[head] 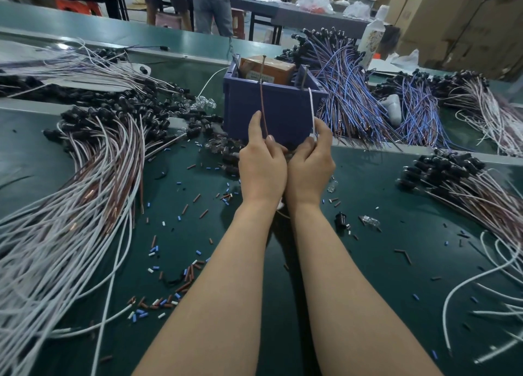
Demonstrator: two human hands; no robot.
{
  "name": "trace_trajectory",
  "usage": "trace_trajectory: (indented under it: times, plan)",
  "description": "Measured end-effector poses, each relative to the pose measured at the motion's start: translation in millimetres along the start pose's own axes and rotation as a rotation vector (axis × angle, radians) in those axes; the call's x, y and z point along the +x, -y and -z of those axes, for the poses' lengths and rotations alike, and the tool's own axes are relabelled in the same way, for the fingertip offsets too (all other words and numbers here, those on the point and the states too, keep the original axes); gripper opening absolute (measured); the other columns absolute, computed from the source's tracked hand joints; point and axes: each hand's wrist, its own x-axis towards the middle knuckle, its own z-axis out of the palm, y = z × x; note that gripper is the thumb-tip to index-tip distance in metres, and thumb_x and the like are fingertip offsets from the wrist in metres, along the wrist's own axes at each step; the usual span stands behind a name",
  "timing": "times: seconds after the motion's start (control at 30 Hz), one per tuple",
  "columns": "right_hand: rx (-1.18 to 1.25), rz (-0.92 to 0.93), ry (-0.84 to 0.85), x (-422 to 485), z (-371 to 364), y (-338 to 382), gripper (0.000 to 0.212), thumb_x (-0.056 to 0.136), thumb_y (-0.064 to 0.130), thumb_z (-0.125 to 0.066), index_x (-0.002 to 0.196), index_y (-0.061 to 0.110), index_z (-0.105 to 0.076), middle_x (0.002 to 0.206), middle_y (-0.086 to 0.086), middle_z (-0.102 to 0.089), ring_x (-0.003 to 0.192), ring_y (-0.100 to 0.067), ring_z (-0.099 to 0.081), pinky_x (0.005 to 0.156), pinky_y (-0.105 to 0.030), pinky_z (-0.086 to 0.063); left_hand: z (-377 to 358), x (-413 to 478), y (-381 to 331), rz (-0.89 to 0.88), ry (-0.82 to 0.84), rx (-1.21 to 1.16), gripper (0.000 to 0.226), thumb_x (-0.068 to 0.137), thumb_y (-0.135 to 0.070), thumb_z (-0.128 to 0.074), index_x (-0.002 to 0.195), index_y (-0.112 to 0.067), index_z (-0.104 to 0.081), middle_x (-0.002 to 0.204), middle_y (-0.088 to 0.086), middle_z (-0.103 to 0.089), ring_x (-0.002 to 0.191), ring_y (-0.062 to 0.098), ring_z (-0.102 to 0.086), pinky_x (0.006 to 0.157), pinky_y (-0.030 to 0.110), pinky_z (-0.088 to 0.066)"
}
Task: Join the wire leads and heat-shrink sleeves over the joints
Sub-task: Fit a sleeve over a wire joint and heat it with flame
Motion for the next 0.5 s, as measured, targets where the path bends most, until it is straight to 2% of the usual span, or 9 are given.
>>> trace_trajectory:
  times: [0.1,0.17,0.27,0.4,0.5]
  plan:
    - [0.027,-0.033,-0.027,1.3,0.2,-0.5,0.034,0.098,0.003,-0.036,0.129,0.005,-0.048,0.078,-0.004,-0.058,0.067,-0.018,-0.050,0.057,-0.012,-0.029,1.8,-0.8,-2.1,0.002,-0.005,-0.006,0.051,0.098,-0.008,-0.041,0.147,-0.014,-0.029,0.082,0.010,-0.071,0.076,0.023,-0.066,0.079,0.035,-0.051]
    - [0.036,-0.037,-0.007,1.1,0.2,0.2,0.034,0.098,0.004,-0.035,0.130,0.006,-0.046,0.078,-0.007,-0.060,0.068,-0.019,-0.052,0.059,-0.016,-0.030,2.6,-0.9,-2.9,-0.002,-0.018,-0.011,0.050,0.098,-0.008,-0.040,0.147,-0.014,-0.029,0.082,0.011,-0.071,0.076,0.024,-0.065,0.079,0.038,-0.051]
    - [0.047,-0.044,-0.007,0.8,0.2,0.3,0.033,0.099,0.005,-0.035,0.130,0.006,-0.046,0.081,-0.009,-0.063,0.070,-0.019,-0.054,0.060,-0.016,-0.032,2.8,-2.2,-4.9,-0.020,-0.046,-0.012,0.048,0.098,-0.008,-0.040,0.145,-0.013,-0.032,0.081,0.011,-0.070,0.075,0.025,-0.065,0.079,0.039,-0.051]
    - [0.075,-0.087,-0.044,2.4,-0.2,-2.0,0.032,0.099,0.005,-0.034,0.130,0.003,-0.044,0.072,-0.003,-0.055,0.061,-0.011,-0.048,0.054,-0.004,-0.031,3.9,-2.2,-5.3,-0.045,-0.099,-0.034,0.045,0.097,-0.007,-0.041,0.141,-0.011,-0.037,0.079,0.010,-0.071,0.073,0.027,-0.064,0.076,0.040,-0.051]
    - [0.084,-0.098,-0.042,1.6,-0.9,-1.5,0.032,0.100,0.006,-0.033,0.131,0.003,-0.043,0.071,-0.001,-0.053,0.062,-0.013,-0.048,0.053,-0.007,-0.032,4.3,-1.7,-4.8,-0.069,-0.148,-0.055,0.041,0.096,-0.006,-0.040,0.137,-0.010,-0.040,0.074,0.004,-0.069,0.063,0.018,-0.060,0.070,0.032,-0.050]
